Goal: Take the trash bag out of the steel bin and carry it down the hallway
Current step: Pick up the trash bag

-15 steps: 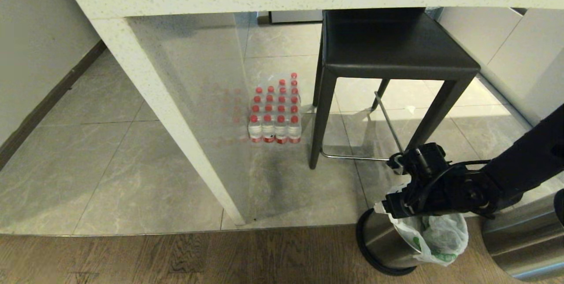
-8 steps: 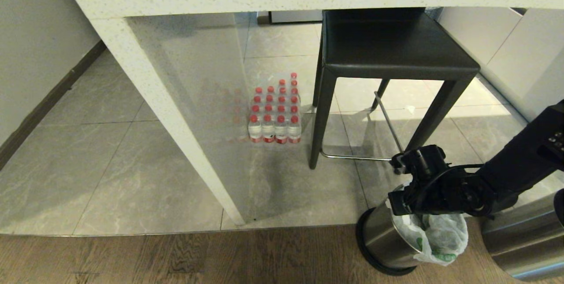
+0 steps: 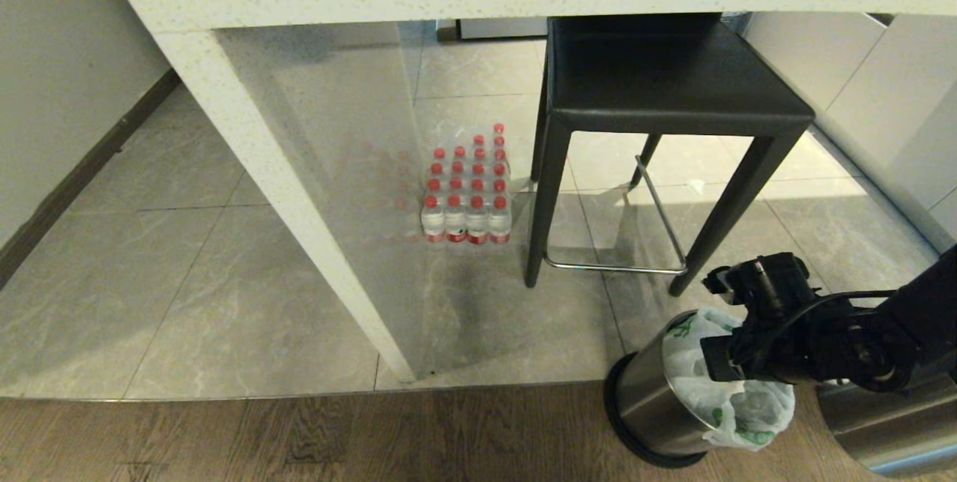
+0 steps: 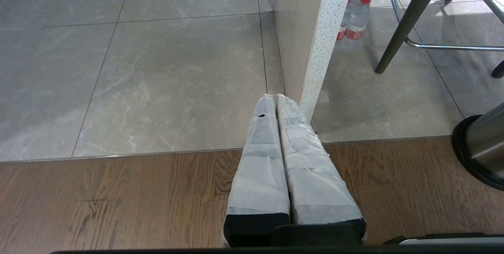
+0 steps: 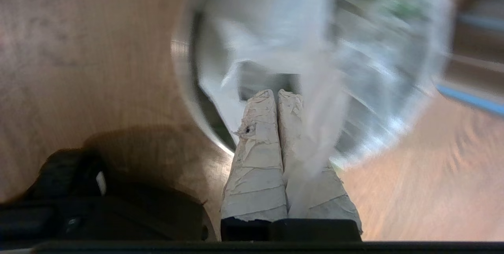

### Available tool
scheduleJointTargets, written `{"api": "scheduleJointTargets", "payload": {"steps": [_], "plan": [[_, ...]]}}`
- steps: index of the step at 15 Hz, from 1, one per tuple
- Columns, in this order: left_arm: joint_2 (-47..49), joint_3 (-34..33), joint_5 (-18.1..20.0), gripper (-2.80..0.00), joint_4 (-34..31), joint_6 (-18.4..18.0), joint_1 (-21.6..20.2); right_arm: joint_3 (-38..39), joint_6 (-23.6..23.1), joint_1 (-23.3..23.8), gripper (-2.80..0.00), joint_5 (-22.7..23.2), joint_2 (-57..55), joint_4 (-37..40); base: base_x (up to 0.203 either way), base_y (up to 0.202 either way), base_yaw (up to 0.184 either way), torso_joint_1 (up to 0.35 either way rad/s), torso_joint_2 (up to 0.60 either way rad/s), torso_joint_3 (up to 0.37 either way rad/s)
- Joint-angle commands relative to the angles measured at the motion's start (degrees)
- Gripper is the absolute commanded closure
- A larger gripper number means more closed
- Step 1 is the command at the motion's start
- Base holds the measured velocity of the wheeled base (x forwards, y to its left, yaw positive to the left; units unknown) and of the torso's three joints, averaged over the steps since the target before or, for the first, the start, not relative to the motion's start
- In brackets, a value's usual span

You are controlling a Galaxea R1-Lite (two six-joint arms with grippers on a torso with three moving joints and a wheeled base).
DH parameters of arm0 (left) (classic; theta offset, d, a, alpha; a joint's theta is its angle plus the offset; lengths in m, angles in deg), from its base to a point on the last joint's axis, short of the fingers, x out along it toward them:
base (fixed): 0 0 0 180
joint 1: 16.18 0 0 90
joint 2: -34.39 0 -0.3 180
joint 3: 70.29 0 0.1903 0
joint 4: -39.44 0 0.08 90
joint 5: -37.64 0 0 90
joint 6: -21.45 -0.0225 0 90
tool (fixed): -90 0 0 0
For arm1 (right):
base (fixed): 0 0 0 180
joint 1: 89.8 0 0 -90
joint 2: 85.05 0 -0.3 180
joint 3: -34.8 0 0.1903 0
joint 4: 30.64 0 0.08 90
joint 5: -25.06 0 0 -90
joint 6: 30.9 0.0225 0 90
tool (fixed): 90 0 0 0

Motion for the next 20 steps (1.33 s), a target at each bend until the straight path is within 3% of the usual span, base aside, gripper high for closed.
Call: {"api": "scheduleJointTargets", "payload": {"steps": [1,4,7,10,13,16,20], "plan": [[-0.02,0.00,-0.09,0.00,-0.02,0.06,0.00,2.71,1.74,1.83,0.00,-0.37,6.84,0.19,0.000,0.000,0.000,0.000,0.00,0.000],[-0.02,0.00,0.00,0.00,0.03,0.06,0.00,7.81,2.52,3.47,0.00,-2.05,11.69,0.39,0.000,0.000,0.000,0.000,0.00,0.000],[-0.02,0.00,0.00,0.00,0.02,0.06,0.00,11.68,3.45,8.81,0.00,-2.58,11.36,-0.10,0.000,0.000,0.000,0.000,0.00,0.000],[-0.02,0.00,0.00,0.00,-0.02,0.06,0.00,12.06,3.73,12.73,0.00,-2.61,8.84,-0.74,0.000,0.000,0.000,0.000,0.00,0.000],[-0.02,0.00,-0.01,0.00,0.07,0.06,0.00,11.57,5.90,17.10,0.00,-2.64,3.26,-6.41,0.000,0.000,0.000,0.000,0.00,0.000],[-0.02,0.00,0.00,0.00,-0.02,0.06,0.00,11.42,10.98,17.75,0.00,-2.34,-0.33,-8.21,0.000,0.000,0.000,0.000,0.00,0.000],[-0.02,0.00,0.00,0.00,-0.02,0.06,0.00,10.72,13.40,17.76,0.00,-1.80,-5.83,-11.29,0.000,0.000,0.000,0.000,0.00,0.000]]}}
